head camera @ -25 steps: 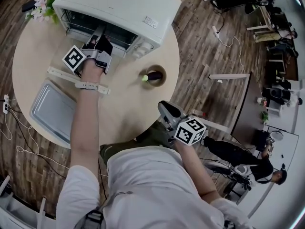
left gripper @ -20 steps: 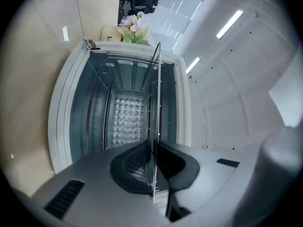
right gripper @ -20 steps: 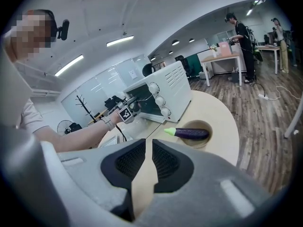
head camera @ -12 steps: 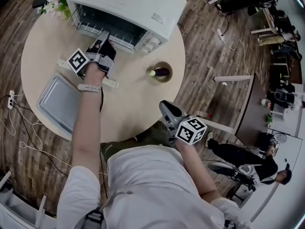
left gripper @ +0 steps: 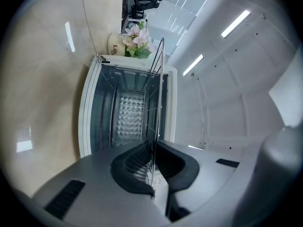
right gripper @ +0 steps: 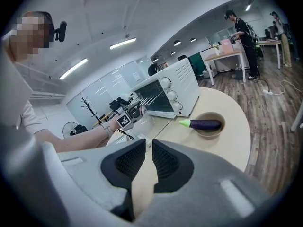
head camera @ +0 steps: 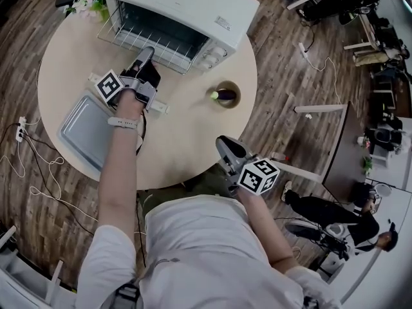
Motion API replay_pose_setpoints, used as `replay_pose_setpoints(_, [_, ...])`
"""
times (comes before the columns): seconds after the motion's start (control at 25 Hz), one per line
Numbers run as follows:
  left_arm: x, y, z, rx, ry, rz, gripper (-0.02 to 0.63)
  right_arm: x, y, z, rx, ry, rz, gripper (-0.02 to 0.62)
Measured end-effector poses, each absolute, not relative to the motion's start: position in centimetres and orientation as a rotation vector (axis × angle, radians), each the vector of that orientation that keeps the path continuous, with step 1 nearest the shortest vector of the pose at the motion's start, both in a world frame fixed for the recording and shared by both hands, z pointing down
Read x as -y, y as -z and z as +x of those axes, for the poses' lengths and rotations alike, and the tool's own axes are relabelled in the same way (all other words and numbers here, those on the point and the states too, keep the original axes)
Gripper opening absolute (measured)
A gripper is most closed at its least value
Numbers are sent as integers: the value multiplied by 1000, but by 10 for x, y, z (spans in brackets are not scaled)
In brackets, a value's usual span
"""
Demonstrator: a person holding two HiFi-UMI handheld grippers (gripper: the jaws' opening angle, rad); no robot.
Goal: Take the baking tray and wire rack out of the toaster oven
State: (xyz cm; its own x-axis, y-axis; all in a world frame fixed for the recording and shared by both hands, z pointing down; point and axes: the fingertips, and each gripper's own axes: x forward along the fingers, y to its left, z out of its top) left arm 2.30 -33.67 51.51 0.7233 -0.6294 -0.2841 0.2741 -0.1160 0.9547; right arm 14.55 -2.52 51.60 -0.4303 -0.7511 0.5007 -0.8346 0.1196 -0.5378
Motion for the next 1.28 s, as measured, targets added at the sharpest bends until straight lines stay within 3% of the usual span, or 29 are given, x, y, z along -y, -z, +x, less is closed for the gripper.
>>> replay_pose_setpoints(1.28, [189,-518,-83,465,836,1512,2,-19,-514,105,2416,-1236,1443,49])
